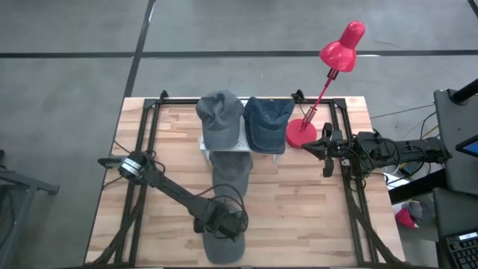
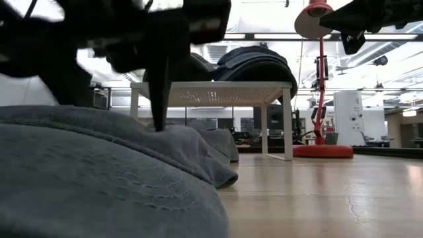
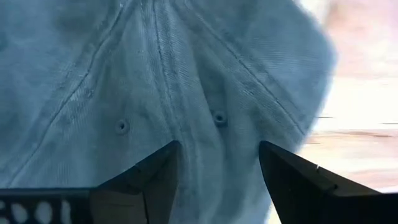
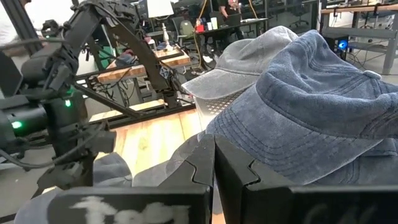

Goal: Pick & Place hat
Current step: Stack the bottom gray cap on top of the gray cap on the shelf

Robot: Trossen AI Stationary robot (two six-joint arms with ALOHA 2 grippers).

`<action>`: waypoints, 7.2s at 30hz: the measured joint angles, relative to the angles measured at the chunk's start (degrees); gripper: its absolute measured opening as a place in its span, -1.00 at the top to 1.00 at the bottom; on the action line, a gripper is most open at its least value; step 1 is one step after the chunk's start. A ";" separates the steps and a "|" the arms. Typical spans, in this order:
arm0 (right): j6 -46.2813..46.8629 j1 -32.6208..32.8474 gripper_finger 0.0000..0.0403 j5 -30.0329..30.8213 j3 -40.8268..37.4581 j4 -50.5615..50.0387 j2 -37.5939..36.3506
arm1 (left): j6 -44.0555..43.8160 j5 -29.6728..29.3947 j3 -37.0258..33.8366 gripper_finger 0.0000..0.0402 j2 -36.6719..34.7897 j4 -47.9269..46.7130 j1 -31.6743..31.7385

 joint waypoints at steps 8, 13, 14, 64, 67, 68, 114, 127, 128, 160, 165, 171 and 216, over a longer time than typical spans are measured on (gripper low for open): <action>-0.02 0.00 0.96 0.00 -0.01 0.01 0.00 | -0.35 4.71 -5.81 -0.14 0.02 7.25 -0.02; 0.00 0.00 0.96 0.00 -0.01 0.01 0.00 | -0.33 5.36 -8.16 -0.06 -0.12 10.31 -0.02; -0.01 0.00 0.96 0.00 -0.01 0.01 0.00 | -0.32 5.43 -8.34 -0.03 -0.15 10.31 -0.02; -0.20 0.00 0.96 0.00 -0.01 -0.03 0.00 | 3.67 2.29 7.09 0.97 -2.16 -6.85 -1.21; -0.20 0.00 0.96 0.02 -0.01 -0.06 0.00 | 3.67 2.05 9.14 0.97 -2.25 -8.42 -1.54; -0.20 0.00 0.96 0.01 -0.01 -0.06 0.00 | 3.67 2.05 9.86 0.97 -2.25 -8.99 -1.65; -0.20 -0.02 0.96 0.02 -0.01 -0.06 0.00 | 8.69 -7.63 42.58 0.98 -3.57 -44.38 -2.31; -0.02 0.00 0.96 0.00 -0.01 -0.06 0.00 | 19.86 -20.66 42.23 0.98 -7.52 -44.35 -0.34; -0.02 0.00 0.96 0.02 -0.01 -0.06 0.00 | 21.31 -21.87 42.24 0.98 -7.87 -44.34 0.00; -0.02 0.00 0.96 0.02 -0.01 -0.06 0.00 | 59.56 -30.23 42.22 0.98 -25.42 -44.35 28.69; -0.02 0.00 0.96 0.02 -0.01 -0.06 0.00 | 63.22 -27.42 42.22 0.98 -24.58 -44.35 34.19; -0.02 0.00 0.96 0.02 -0.01 -0.06 0.00 | 66.04 -23.76 42.22 0.98 -23.14 -44.35 38.88; 1.95 0.00 0.96 0.04 -0.01 -1.39 0.07 | 74.05 -23.29 46.15 0.98 -22.67 -44.34 46.89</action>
